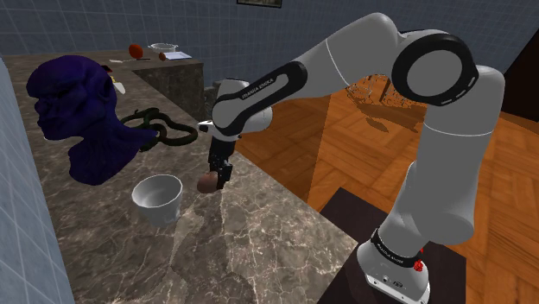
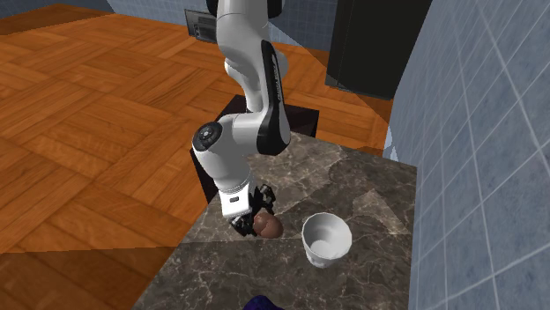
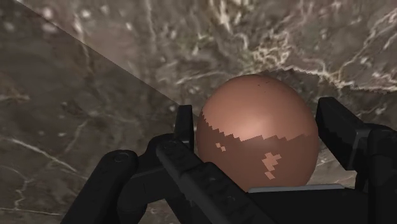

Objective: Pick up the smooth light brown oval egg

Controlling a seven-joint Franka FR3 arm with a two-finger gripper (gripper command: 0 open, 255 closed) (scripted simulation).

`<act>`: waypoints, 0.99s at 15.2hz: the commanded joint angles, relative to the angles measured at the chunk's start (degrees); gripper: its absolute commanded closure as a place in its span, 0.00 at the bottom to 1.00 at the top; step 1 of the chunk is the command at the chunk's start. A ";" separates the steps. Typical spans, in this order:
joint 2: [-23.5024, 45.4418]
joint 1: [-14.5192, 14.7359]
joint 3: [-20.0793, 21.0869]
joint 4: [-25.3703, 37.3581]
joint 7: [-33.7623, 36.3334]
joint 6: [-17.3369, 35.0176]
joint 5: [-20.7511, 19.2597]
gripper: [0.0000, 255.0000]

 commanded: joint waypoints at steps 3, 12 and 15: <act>-0.86 0.03 -0.11 0.24 0.52 -1.08 -0.36 1.00; -4.76 0.04 -0.55 2.26 2.88 -6.73 -1.95 1.00; -5.88 0.01 -0.66 3.16 3.62 -8.67 -2.42 1.00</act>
